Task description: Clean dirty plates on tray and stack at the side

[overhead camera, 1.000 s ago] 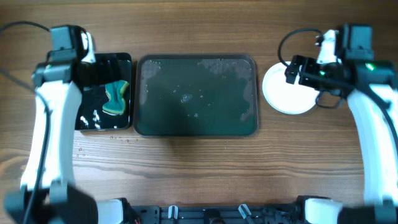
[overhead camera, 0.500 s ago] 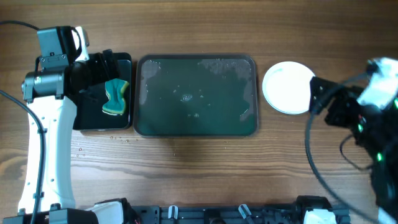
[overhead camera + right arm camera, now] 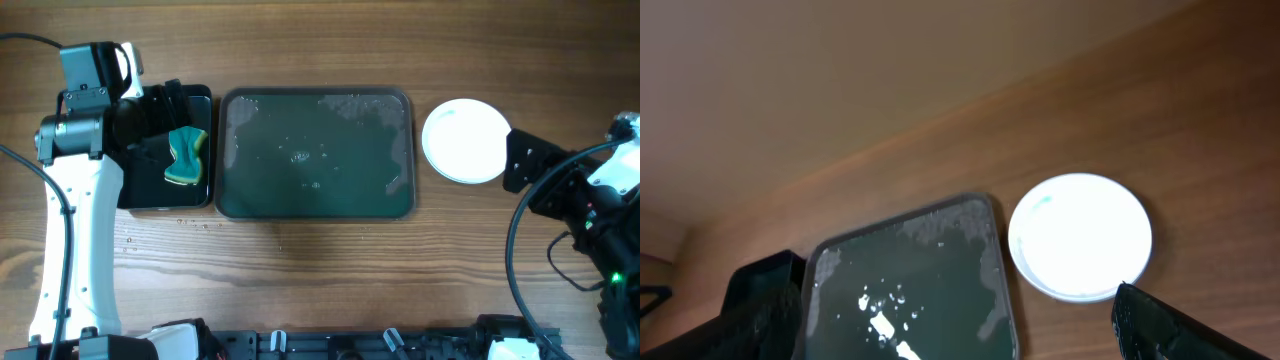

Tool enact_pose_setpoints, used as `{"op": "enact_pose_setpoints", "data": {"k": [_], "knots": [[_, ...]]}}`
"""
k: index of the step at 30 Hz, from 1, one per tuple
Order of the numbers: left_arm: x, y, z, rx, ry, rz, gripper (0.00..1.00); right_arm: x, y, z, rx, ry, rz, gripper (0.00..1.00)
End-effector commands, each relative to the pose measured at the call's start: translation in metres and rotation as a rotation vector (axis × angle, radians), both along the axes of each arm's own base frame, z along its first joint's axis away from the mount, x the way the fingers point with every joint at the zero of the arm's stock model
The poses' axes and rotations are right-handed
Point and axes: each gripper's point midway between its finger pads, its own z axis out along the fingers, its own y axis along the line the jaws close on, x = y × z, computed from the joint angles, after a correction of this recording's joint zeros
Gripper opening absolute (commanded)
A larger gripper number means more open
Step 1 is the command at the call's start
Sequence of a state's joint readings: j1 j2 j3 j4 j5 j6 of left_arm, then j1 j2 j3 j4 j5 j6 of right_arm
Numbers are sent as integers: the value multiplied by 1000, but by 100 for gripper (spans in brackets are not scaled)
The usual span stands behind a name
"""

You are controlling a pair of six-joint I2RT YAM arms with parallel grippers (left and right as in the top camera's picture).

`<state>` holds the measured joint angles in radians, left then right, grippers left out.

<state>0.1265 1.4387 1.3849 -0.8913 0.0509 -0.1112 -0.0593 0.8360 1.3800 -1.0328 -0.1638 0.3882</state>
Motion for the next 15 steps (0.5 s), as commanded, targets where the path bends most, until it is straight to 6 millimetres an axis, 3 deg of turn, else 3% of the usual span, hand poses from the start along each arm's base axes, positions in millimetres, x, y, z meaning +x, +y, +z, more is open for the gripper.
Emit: {"op": "enact_pose_setpoints", "data": {"k": [1, 6, 15], "knots": [[1, -2, 1, -17, -3, 3, 100, 11, -1, -11, -53, -32, 19, 100], [1, -2, 1, -17, -3, 4, 100, 13, -2, -32, -134, -218, 40, 100], [1, -2, 1, -17, -3, 3, 100, -1, 15, -106, -235, -478, 118, 100]]}}
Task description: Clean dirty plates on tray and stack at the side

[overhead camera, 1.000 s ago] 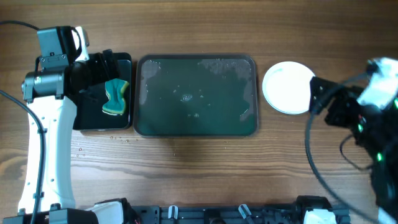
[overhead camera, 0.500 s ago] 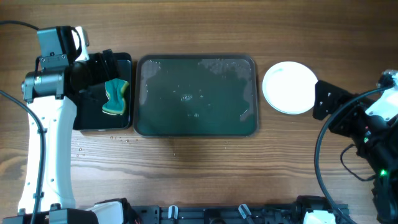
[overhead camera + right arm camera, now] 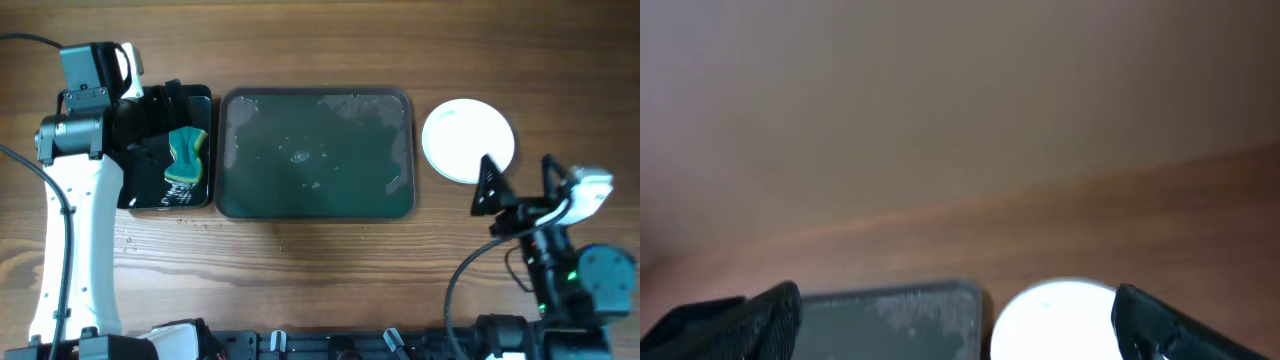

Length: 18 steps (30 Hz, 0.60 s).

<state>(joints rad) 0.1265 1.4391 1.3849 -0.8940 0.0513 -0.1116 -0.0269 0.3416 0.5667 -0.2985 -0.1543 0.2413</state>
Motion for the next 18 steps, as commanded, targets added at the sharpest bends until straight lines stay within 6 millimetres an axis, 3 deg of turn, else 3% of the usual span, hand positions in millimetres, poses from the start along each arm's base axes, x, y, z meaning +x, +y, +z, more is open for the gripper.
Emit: {"op": "enact_pose_setpoints", "data": {"k": [1, 8, 13, 16, 18], "knots": [[2, -2, 2, -16, -6, 3, 100, -4, 12, -36, -88, -61, 52, 100], [2, -2, 2, -16, -6, 3, 100, 1, 22, -85, -87, -140, 85, 100], [2, -2, 2, -16, -6, 3, 100, 5, 21, -118, -21, -93, 80, 100], [2, -2, 2, -16, -6, 3, 100, 4, 22, -126, -20, -62, 81, 100], [2, -2, 2, -16, -6, 3, 100, 2, 22, -119, -18, -92, 82, 100]]}}
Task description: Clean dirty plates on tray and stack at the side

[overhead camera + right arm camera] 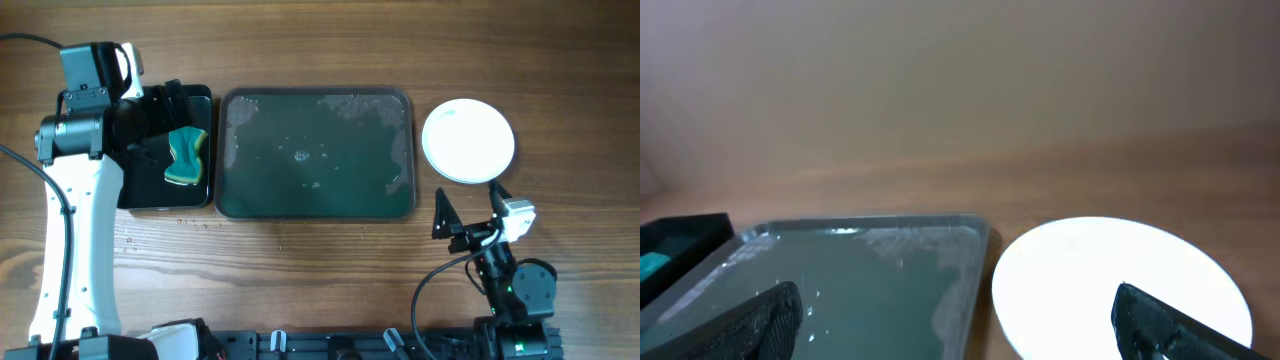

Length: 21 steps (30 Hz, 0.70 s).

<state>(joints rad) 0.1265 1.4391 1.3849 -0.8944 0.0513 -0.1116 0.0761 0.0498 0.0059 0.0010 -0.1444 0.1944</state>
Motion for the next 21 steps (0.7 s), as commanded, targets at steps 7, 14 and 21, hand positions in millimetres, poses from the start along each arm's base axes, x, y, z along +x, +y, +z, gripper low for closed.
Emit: {"op": "enact_pose_setpoints", "data": {"k": [7, 14, 21], "knots": [[2, -2, 2, -16, -6, 3, 100, -2, -2, 11, 26, -45, -12, 100], [2, -2, 2, -16, -7, 3, 100, -2, -2, 10, 25, -37, -12, 100], [2, -2, 2, -16, -7, 3, 100, -2, -2, 9, 25, -37, -12, 100]]}}
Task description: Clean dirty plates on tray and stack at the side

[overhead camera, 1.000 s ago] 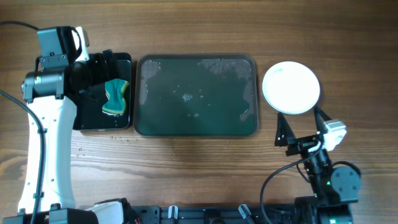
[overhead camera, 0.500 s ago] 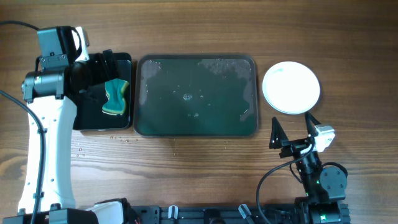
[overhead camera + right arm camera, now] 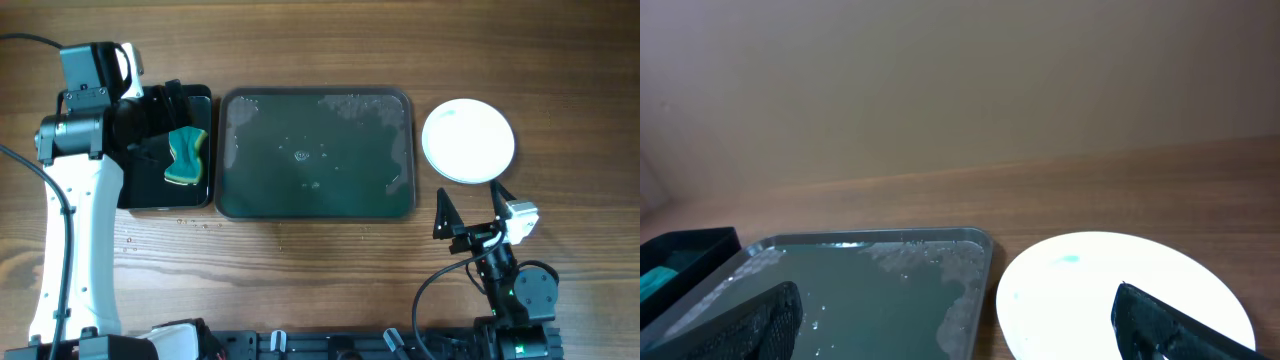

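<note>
The dark green tray (image 3: 315,155) lies mid-table, wet, with suds along its right side and no plates on it; the right wrist view shows the tray (image 3: 860,290) the same way. One white plate (image 3: 468,141) rests on the wood right of the tray, and the plate (image 3: 1120,290) carries small teal specks. My right gripper (image 3: 470,208) sits low, nearer the front edge than the plate, open and empty (image 3: 960,340), pointing toward plate and tray. My left gripper (image 3: 165,120) hovers at the black tub, its jaws unclear.
A black tub (image 3: 165,148) left of the tray holds a teal and yellow sponge (image 3: 186,156). Water drops speckle the wood in front of the tub. The left arm's white link runs down the left side of the table.
The right gripper stays open in nearly the same spot. Its view has shifted slightly, with plate and tray sitting a little lower in it. The left arm, sponge, plate and tray are unmoved.
My right gripper was open at the table's far right, beside the plate and looking down on it. Then it was just in front of the plate. After that it sat low near the front edge facing plate and tray, where it remains. The left arm stayed at the tub.
</note>
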Tool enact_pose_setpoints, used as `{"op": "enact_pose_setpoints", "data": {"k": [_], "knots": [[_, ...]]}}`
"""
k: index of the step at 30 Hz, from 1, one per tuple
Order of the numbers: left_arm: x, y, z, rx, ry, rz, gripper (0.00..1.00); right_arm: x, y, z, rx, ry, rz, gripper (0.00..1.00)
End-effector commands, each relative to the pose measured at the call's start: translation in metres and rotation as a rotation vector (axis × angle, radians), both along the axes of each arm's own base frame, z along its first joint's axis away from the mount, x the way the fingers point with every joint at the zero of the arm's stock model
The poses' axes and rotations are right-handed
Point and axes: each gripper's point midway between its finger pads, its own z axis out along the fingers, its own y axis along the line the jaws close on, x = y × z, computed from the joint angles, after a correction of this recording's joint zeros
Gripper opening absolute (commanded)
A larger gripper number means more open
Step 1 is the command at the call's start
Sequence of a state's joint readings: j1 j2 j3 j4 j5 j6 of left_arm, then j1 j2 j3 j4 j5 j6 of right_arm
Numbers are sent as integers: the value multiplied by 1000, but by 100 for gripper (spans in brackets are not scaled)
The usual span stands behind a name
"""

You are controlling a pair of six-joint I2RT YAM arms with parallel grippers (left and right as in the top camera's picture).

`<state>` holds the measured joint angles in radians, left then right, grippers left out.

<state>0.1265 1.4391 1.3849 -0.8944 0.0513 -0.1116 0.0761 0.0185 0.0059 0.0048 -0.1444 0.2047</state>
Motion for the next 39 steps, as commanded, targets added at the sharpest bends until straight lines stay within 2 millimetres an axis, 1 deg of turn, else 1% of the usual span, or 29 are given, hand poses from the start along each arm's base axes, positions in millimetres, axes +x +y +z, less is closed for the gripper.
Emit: {"op": "enact_pose_setpoints", "data": {"k": [1, 6, 8, 9, 12, 16, 19, 20, 24, 29, 31, 34, 39], "knots": [[2, -2, 2, -16, -6, 3, 100, 0, -2, 1, 12, -5, -12, 100], [1, 0, 1, -7, -2, 5, 100, 0, -2, 1, 12, -4, -12, 100], [-3, 0, 6, -4, -8, 7, 100, 0, -2, 1, 13, -5, -12, 100], [-5, -1, 10, -2, -20, 7, 100, 0, -2, 1, 13, -5, -12, 100], [-15, -2, 33, 5, -86, 6, 100, 0, -2, 1, 12, -4, -12, 100], [-38, -5, 63, 21, -213, 6, 100, 0, -2, 1, 13, -5, -12, 100], [-54, -7, 74, 34, -325, 5, 100, 0, -2, 1, 12, -5, -12, 100], [-60, -8, 75, 37, -363, 3, 100, 0, -2, 1, 13, -5, -12, 100], [-87, -13, 69, 47, -487, -3, 100, 0, -2, 1, 12, -5, -12, 100], [-119, -19, 41, 54, -581, -11, 100, 0, -2, 1, 13, -5, -12, 100], [-126, -22, 29, 55, -612, -19, 100, 0, -2, 1, 12, -5, -12, 100], [-129, -27, 18, 58, -678, -37, 100, 0, -2, 1, 12, -5, -12, 100], [-128, -35, 2, 57, -801, -72, 100, 0, -2, 1, 13, -4, -12, 100]]}}
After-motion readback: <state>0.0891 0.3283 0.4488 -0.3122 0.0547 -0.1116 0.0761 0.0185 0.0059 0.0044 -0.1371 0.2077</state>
